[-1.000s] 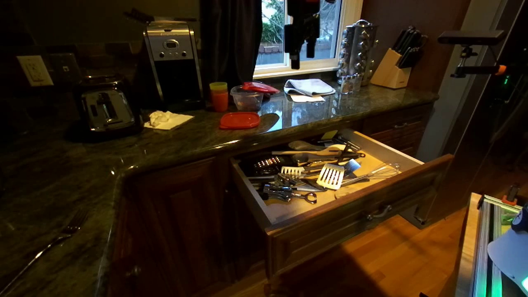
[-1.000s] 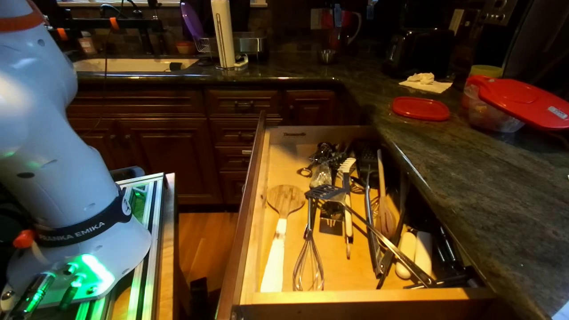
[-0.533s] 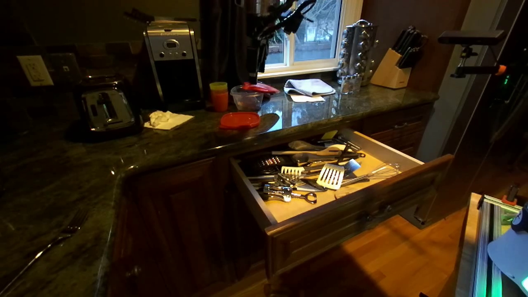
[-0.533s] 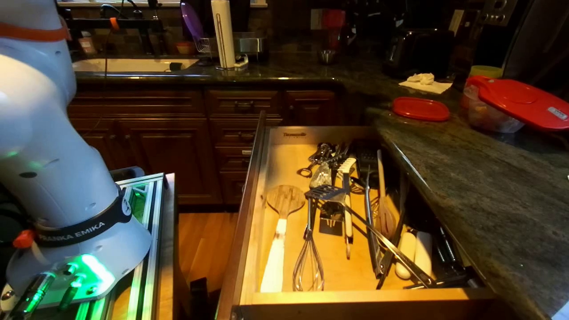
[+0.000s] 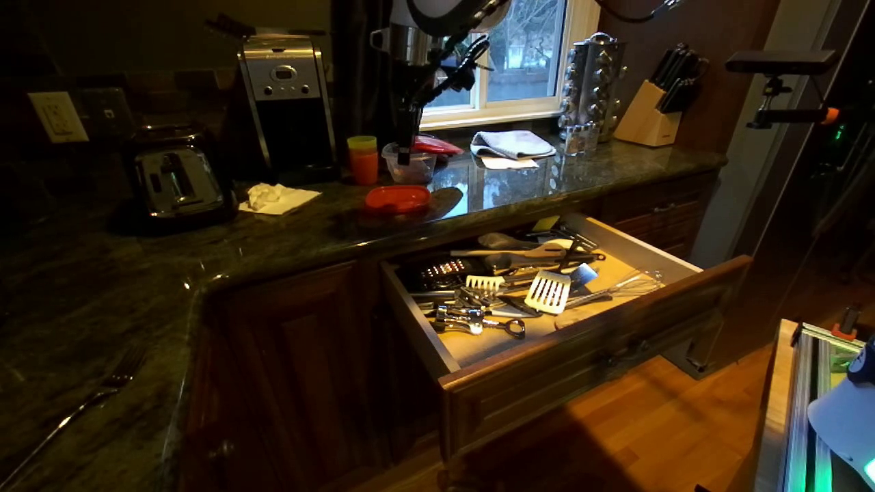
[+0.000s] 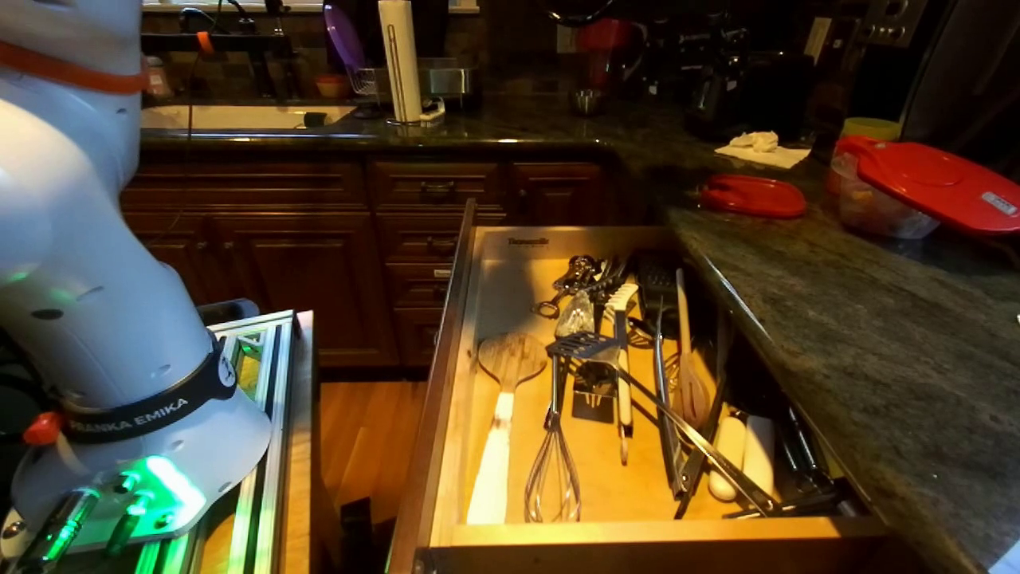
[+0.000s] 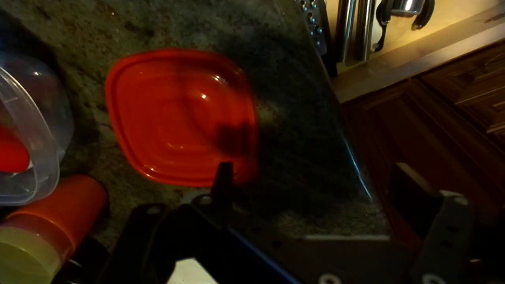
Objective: Put the orange lid in the topmost drawer
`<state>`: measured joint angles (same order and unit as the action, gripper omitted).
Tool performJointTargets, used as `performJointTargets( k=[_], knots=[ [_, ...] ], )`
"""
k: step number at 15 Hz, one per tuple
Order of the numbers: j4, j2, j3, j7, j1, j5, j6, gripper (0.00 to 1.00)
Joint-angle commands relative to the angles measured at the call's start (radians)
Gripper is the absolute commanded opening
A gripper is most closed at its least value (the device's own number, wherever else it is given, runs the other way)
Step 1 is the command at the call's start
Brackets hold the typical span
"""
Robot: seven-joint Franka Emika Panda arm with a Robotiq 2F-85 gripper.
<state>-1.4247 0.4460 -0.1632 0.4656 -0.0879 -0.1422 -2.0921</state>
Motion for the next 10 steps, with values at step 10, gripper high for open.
performJointTargets(
  k=[10],
  knots=[
    [0.166, 0.2, 0.007, 0.086, -0.007, -0.006, 0.028, 1.0]
  ],
)
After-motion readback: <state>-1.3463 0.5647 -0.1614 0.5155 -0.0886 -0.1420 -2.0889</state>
